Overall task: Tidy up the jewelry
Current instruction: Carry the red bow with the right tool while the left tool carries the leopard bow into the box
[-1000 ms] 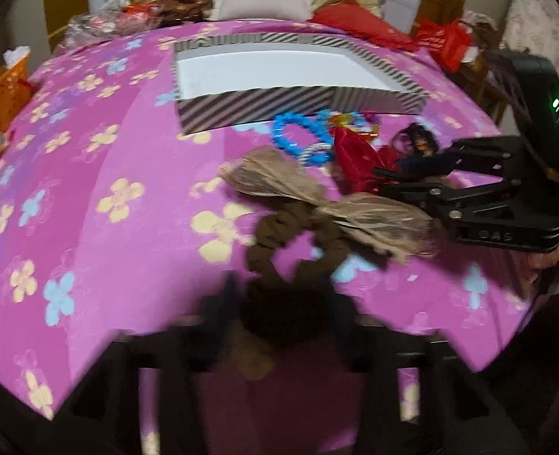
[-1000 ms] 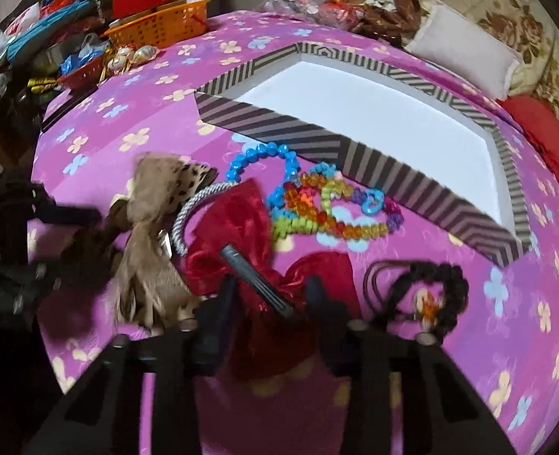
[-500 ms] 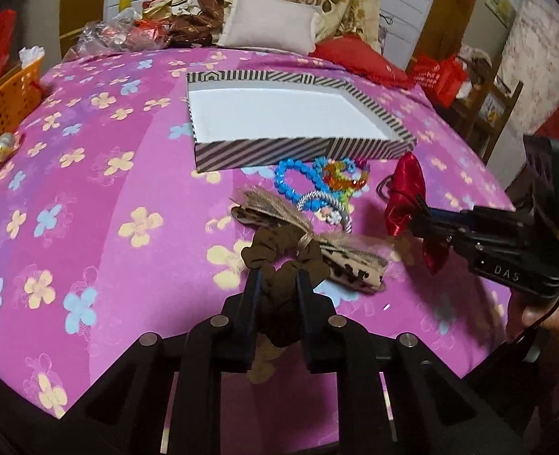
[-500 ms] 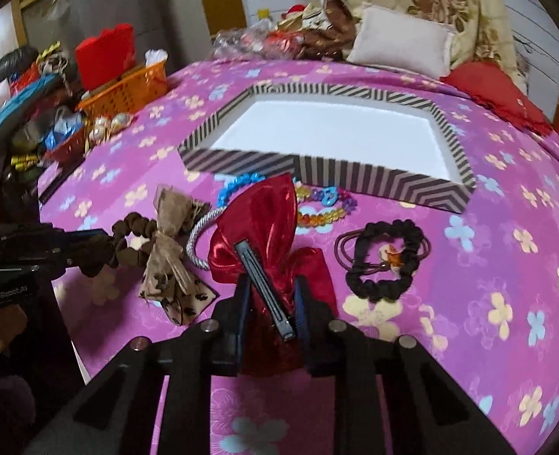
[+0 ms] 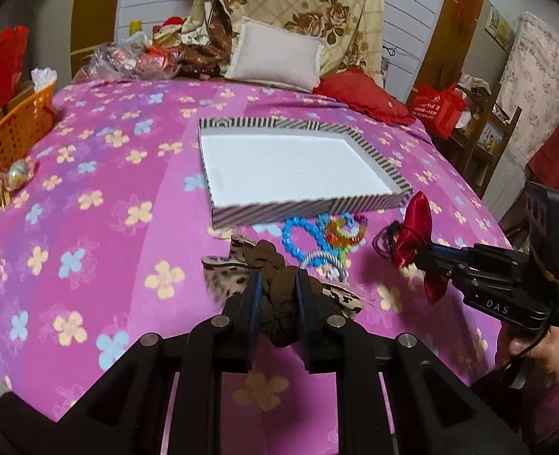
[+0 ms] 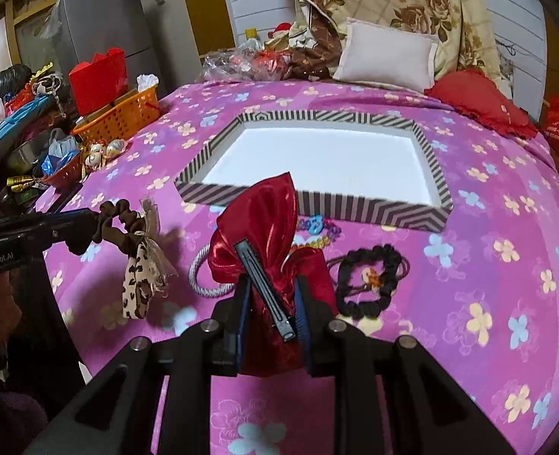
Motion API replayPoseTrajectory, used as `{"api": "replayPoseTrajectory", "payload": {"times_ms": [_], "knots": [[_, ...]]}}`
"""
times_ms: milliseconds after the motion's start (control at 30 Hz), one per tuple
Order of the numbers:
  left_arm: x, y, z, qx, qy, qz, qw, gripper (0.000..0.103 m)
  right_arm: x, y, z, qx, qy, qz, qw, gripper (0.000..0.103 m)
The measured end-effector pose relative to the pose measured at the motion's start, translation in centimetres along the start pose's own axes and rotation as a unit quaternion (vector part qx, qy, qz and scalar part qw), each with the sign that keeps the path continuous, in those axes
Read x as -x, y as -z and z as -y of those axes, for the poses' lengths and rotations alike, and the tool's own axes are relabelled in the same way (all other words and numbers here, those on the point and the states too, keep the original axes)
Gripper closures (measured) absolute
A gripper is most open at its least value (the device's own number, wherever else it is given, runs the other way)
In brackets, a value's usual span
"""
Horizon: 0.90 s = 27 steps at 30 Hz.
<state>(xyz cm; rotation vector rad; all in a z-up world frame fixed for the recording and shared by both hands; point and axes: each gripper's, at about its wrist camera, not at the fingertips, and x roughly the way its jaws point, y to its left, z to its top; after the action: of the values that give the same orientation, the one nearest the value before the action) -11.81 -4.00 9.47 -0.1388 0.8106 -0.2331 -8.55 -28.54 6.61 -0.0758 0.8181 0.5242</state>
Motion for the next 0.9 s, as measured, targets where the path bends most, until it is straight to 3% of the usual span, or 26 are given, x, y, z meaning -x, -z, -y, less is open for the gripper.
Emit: {"api": "replayPoseTrajectory", "payload": {"times_ms": [367, 633, 900], "knots": [[-1.5, -6.6, 0.1, -0.008, -0.022, 0.039, 0.9990, 0.103, -2.0, -4.9, 2.1, -0.011, 0.030, 0.009, 0.999, 0.081], [-6.2, -11.5, 0.3, -0.017, -0.048, 0.039, 0.9979, 0.103, -5.2, -9.1, 4.8, -0.032, 0.041, 0.001, 0.999, 0.081], [-11.2, -13.4, 0.1, -0.013, -0.046, 0.025, 0.9985, 0.103, -9.9, -11.1, 7.0, -0.060, 0.052, -0.023, 0.997, 0.080]]}}
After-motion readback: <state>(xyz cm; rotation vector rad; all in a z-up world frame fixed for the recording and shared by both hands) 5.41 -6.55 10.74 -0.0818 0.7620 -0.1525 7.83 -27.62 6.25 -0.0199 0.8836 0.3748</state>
